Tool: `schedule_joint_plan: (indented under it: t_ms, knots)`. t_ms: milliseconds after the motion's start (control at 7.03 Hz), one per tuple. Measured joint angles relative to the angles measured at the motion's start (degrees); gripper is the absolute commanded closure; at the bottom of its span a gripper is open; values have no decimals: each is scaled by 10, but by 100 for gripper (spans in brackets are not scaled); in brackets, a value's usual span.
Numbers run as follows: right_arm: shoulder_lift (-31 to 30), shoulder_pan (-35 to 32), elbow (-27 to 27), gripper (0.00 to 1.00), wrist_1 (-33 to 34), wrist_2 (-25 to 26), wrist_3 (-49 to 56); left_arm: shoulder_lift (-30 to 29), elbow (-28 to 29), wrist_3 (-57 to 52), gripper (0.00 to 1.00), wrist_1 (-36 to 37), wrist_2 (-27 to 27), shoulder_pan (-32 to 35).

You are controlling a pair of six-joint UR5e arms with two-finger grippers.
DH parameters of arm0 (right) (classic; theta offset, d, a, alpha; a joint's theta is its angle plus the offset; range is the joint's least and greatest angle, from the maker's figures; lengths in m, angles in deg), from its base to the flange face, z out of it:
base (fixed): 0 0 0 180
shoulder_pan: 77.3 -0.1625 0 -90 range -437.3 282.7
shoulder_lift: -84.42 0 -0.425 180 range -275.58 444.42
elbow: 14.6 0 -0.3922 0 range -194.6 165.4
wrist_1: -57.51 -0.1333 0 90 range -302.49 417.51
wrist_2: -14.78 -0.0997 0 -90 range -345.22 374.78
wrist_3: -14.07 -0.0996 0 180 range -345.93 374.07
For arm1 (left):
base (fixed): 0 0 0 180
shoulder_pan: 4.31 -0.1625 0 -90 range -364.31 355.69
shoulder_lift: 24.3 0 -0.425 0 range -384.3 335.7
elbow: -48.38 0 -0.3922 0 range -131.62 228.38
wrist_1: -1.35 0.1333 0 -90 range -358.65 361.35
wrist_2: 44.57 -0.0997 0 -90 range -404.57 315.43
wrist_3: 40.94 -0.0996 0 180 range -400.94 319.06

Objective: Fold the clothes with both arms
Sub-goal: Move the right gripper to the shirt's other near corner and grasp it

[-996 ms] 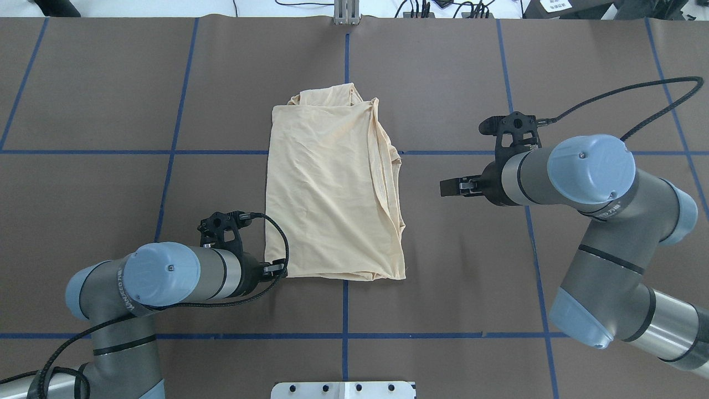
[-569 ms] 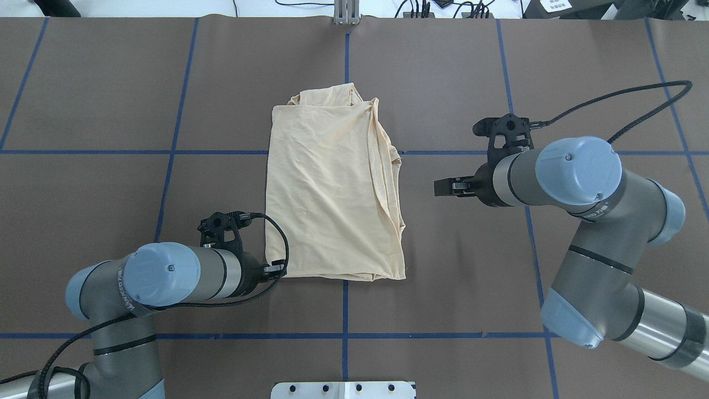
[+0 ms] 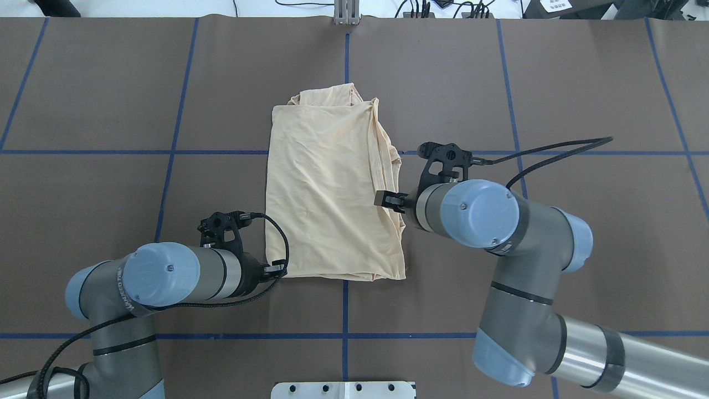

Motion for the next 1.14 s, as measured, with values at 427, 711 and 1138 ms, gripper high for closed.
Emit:
schedule_joint_plan:
  t_ms: [427,711,1138]
  knots:
    - [30,35,48,23,15,50,-40,0,-2,0,100,0,0,0]
    - [26,48,54,42,17,70,-42,0,-3,0,100,0,0,1]
    - [20,57,58,45,17,79,-38,0,-4,0,100,0,0,1]
